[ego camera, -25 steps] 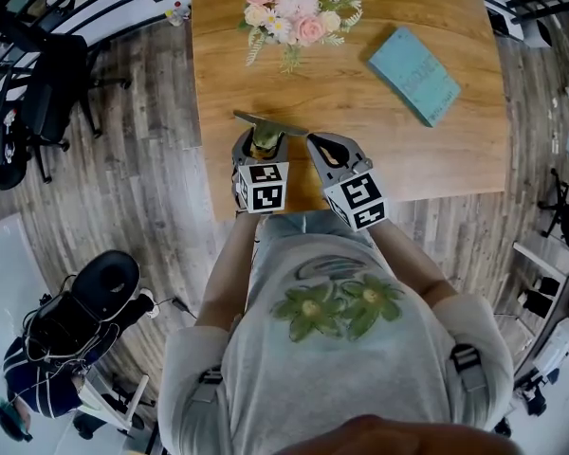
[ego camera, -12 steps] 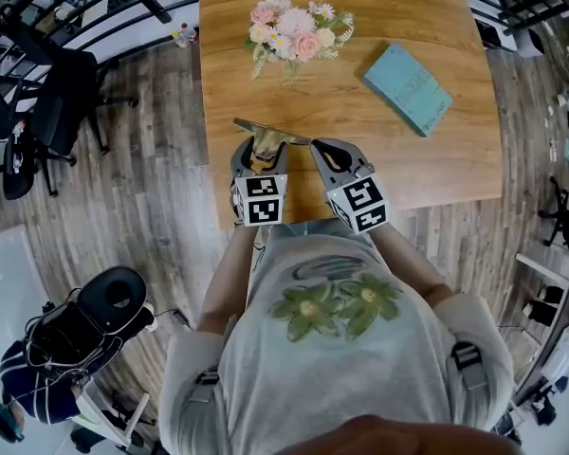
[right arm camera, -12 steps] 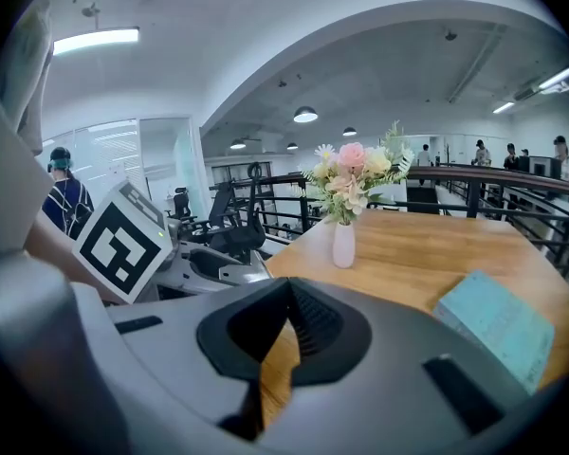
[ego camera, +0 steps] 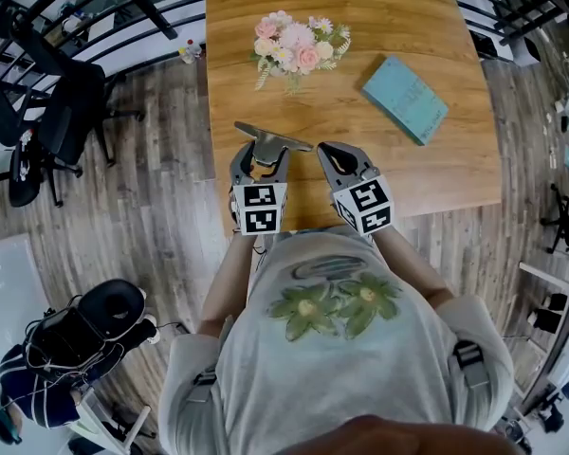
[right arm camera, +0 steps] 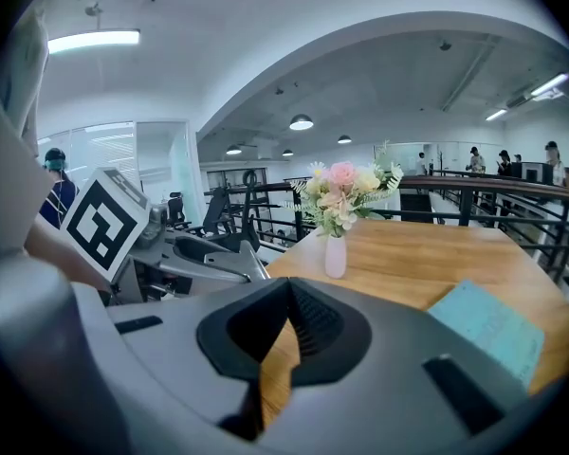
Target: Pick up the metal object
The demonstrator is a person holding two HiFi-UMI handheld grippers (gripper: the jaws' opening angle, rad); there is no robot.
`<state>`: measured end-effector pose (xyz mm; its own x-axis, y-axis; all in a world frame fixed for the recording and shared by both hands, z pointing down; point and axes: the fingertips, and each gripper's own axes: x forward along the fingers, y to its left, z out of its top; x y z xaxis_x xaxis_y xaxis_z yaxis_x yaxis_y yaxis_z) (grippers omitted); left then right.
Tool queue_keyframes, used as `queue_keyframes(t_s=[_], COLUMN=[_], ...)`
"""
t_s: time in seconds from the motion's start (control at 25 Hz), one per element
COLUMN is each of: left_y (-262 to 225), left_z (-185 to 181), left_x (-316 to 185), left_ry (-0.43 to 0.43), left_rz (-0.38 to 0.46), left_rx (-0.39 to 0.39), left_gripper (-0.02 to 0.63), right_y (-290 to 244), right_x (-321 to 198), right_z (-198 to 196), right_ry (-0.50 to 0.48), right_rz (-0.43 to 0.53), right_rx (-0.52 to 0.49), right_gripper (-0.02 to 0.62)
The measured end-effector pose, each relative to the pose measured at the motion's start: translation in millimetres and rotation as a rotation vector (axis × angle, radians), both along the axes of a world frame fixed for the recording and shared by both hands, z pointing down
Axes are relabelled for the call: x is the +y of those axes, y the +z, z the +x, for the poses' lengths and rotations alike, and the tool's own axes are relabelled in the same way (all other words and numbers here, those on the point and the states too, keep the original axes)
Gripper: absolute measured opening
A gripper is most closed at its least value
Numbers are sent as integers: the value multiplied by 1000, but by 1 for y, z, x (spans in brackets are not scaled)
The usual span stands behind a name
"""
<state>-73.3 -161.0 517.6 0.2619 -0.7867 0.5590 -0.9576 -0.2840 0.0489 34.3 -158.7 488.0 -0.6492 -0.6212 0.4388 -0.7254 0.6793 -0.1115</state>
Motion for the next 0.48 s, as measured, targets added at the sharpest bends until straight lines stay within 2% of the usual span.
queue_keyframes(t_s=[0.48], left_y=[-41], left_z=[0], left_x=[-3], left_ry=[6], left_rz=[91], left_rx=[45], left_gripper=[296], right_y=[-22], right_x=[-2], right_z=[1], right_ry=[12], right_rz=[19], right_rx=[-52], right_gripper=[6])
